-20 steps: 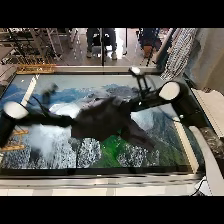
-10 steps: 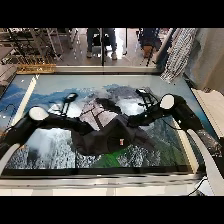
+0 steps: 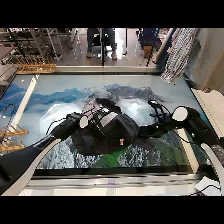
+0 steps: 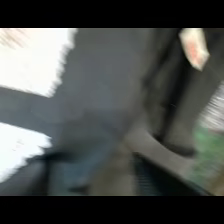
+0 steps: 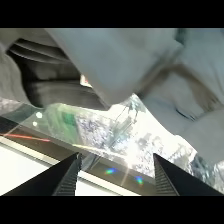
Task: Fold the clothes and pants, and hang the long-sleeved shirts on hangers.
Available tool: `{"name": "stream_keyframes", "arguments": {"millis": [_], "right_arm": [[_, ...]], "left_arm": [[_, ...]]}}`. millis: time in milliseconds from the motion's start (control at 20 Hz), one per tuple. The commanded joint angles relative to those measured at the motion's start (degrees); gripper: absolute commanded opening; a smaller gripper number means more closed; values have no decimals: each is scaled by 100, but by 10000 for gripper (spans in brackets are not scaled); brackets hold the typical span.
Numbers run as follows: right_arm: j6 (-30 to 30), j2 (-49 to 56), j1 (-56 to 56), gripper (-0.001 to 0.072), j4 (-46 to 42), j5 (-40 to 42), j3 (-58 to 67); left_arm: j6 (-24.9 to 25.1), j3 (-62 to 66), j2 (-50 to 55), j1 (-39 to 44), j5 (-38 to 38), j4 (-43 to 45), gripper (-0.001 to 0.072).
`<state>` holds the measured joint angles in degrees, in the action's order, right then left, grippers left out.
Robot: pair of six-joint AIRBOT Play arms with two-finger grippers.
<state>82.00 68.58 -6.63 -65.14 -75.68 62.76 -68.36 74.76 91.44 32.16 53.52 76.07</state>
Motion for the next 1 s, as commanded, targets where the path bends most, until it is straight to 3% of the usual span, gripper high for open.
{"name": "stream_keyframes", "arguments": {"millis": [0,150,350,550,700,850,900,950], "right_arm": [[-4,-144,229,518,308,-26,-328],[-7,-142,-59,518,728,452,-1078],[317,-129,-581,516,1250,1993,-2024],[570,247,-673,504,1506,3023,-2024],[538,728,-708,491,1840,3329,-2024],[566,981,-776,260,1843,3871,-1930],[557,977,-776,131,1805,3825,-1827],[560,977,-774,83,1617,3560,-1646]], "left_arm": [[-514,162,219,4,-442,599,16],[-516,308,-107,-151,-420,542,12],[-114,352,-839,-229,-428,-179,12],[-22,352,-1045,-229,-409,-533,12],[-22,352,-1043,-229,-372,-612,12],[-22,352,-1045,-240,-358,-610,12],[-22,352,-1049,-264,-361,-614,12],[-24,372,-1058,-319,-339,-680,12]]}}
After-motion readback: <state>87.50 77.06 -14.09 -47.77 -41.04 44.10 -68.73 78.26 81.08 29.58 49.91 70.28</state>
